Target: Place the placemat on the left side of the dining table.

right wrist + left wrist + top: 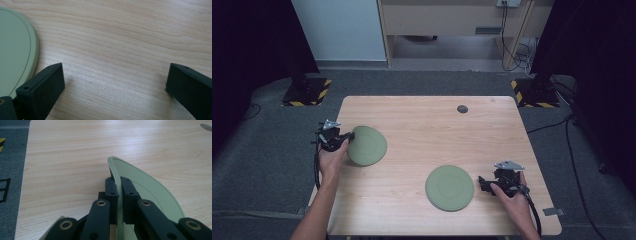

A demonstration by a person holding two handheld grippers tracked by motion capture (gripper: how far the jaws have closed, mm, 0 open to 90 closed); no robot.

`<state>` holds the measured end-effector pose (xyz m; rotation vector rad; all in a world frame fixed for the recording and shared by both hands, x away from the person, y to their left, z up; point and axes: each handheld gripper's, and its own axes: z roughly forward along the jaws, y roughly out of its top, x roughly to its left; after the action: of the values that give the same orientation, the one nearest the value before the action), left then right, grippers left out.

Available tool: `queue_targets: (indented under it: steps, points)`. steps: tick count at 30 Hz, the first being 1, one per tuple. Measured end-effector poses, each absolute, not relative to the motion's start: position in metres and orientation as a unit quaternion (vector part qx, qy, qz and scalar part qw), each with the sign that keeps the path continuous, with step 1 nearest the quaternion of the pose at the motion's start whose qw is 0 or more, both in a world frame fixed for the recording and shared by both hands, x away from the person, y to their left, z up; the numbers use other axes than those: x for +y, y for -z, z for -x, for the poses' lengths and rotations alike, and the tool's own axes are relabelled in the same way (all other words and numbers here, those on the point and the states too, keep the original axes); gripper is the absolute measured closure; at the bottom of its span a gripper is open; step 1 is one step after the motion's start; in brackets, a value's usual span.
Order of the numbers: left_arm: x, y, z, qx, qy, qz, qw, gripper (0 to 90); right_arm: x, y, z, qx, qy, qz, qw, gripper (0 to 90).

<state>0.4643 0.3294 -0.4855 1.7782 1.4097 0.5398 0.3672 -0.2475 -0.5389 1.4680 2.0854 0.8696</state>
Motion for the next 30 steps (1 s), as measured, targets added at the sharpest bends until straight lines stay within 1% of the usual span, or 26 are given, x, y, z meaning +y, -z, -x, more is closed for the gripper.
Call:
queue_targets:
  steps: [17,30]
  points:
    - [0.341,0.488,-0.463,0.566,-0.217,-0.695,0.387,85.1,-0.248,0.539,-0.367,0.755,-0.315,-0.531,0.222,2.2]
    - [0.351,0.499,-0.461,0.57,-0.218,-0.698,0.376,83.7,-0.248,0.539,-0.367,0.755,-0.315,-0.53,0.221,2.2]
